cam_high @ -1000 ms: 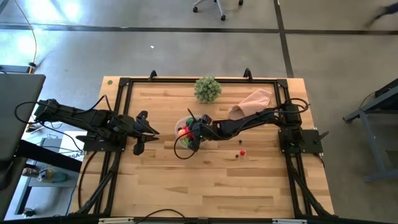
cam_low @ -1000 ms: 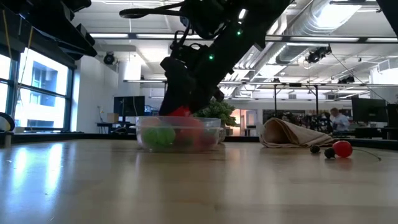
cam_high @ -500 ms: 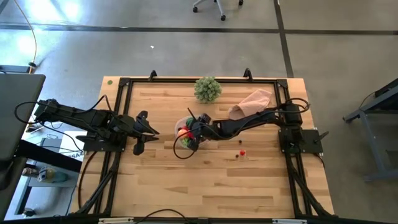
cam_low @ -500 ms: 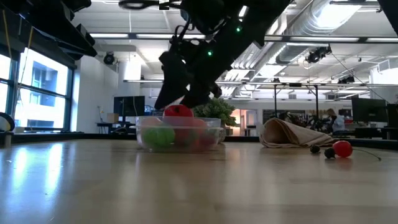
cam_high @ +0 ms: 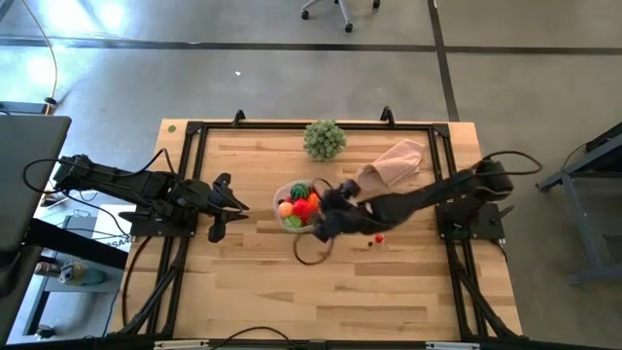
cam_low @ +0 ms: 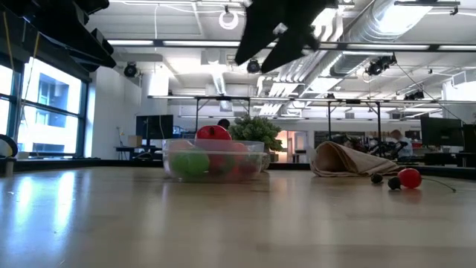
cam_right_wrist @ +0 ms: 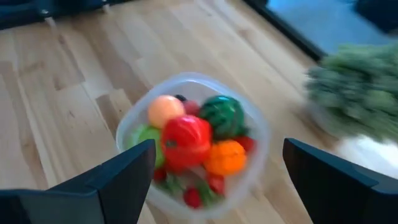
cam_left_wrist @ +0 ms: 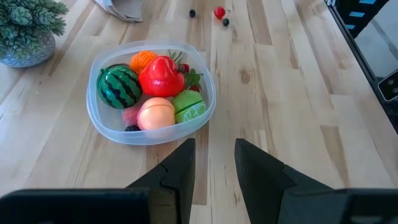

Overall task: Pick and placing Produce into tupperware
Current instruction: Put the red cherry into the transparent bin

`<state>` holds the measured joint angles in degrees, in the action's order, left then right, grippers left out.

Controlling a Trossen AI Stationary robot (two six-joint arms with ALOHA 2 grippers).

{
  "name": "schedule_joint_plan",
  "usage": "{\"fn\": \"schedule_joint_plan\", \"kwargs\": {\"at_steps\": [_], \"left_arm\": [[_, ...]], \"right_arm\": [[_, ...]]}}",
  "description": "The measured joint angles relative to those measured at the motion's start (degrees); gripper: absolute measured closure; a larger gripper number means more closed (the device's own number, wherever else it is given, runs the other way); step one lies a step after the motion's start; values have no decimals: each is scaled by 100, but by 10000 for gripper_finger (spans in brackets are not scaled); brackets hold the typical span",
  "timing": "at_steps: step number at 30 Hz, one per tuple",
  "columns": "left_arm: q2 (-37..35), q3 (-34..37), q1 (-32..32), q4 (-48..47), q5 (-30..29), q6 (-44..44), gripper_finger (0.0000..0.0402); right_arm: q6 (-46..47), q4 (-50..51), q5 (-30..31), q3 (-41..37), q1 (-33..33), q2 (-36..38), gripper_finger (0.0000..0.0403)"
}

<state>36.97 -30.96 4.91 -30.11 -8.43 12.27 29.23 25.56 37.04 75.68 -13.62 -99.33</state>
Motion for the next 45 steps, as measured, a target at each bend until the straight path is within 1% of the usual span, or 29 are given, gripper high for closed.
{"fn": "schedule_joint_plan", "kwargs": {"at_steps": [4,8,10,12,16,18,23,27,29,32,35,36,45], "left_arm": [[0,0,0,2,0,0,300],[2,0,-2,-2,0,2,300],[2,0,0,2,-2,0,300],[1,0,0,-1,0,1,300],[0,0,0,2,-2,1,300],[2,0,-2,0,0,0,300],[0,0,0,1,-1,0,300],[0,0,0,0,-2,2,300],[2,0,-1,0,-2,0,300],[2,0,0,0,-1,0,300],[2,0,0,0,0,0,300],[2,0,0,0,0,0,300],[2,0,0,0,-1,0,300]], "right_arm": [[857,944,873,-26,-651,308,59],[2131,1337,1565,-509,-1338,422,63],[2995,1319,1830,-933,-1665,425,70],[3876,1084,2066,-1464,-1972,408,79],[4916,337,2665,-2439,-2494,363,91],[5509,242,2734,-2730,-2647,363,93],[6489,247,2770,-3281,-2904,255,94],[7116,364,2710,-3456,-3007,109,94],[7293,558,2540,-3454,-3052,103,94],[7570,1075,2054,-3317,-3152,103,96],[7739,1444,1465,-3168,-3246,103,103],[7760,1510,1385,-3144,-3280,103,106],[7746,1472,1040,-3218,-3303,103,130]]}}
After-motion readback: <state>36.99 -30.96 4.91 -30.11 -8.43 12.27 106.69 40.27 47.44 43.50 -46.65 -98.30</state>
